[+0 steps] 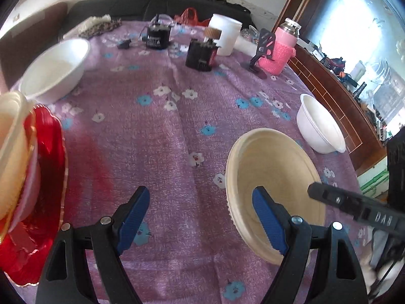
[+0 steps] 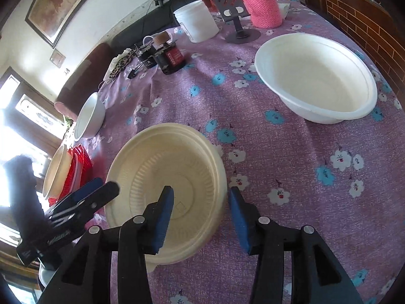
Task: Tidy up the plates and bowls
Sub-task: 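Grasp the rim of the second beige bowl with the right tool, then carry the beige bowl onto the stacked bowls and open the right tool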
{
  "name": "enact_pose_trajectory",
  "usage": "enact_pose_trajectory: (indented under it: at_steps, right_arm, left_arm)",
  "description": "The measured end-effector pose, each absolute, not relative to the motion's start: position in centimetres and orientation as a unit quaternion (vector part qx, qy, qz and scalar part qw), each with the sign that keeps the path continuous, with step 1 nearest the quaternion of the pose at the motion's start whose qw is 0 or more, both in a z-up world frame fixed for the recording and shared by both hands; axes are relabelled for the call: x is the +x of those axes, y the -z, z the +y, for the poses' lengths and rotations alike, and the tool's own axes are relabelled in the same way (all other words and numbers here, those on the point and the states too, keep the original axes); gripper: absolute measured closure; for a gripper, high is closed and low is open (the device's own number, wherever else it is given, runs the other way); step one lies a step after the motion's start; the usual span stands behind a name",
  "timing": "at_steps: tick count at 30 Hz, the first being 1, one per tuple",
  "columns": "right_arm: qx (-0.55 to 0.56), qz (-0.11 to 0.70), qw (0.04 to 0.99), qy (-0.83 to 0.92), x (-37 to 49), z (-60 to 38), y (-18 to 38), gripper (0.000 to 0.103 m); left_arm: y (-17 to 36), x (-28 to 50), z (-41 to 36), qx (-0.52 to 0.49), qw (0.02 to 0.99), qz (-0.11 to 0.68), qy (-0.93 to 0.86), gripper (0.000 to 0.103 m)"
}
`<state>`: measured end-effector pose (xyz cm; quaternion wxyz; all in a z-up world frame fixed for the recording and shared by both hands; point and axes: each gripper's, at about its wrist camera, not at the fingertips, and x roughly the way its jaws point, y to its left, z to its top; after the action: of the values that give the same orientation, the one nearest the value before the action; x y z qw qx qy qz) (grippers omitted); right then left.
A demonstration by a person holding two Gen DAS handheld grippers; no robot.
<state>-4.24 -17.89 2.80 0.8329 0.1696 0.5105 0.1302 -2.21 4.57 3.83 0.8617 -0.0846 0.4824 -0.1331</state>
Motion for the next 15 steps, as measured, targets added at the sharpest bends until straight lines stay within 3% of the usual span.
enact_pose_trajectory:
  at_steps: [7, 8, 9, 10, 11, 15]
  right_arm:
    - [0.167, 0.512, 0.834, -0.119, -4.9, -17.1, -1.7, 0.056]
    - [0.168, 0.511, 0.835, -0.118, -5.0, -17.0, -1.7, 0.059]
    - [0.167, 0.510, 0.836, -0.116, -5.2, -16.9, -1.7, 0.072]
    - [0.166, 0.509, 0.837, -0.115, -5.3, -16.7, -1.7, 0.082]
    - [0.161, 0.507, 0.840, -0.108, -5.5, -16.4, -1.9, 0.082]
    - [0.142, 0.485, 0.857, -0.106, -6.3, -15.6, -3.4, 0.083]
  left_arm:
    - [-3.4, -2.5, 2.7, -0.077, 0.858, 0.485, 0.153, 0.022]
    - [-3.5, -2.7, 2.2, -0.071, 0.860, 0.481, 0.158, 0.031]
    - [-3.5, -2.9, 1.9, -0.064, 0.860, 0.480, 0.161, 0.049]
    - [-3.5, -2.9, 1.6, -0.057, 0.859, 0.481, 0.165, 0.060]
    - [-3.3, -3.0, 1.3, -0.048, 0.857, 0.488, 0.161, 0.066]
    - [-3.7, -3.7, 2.6, -0.071, 0.860, 0.479, 0.161, 0.070]
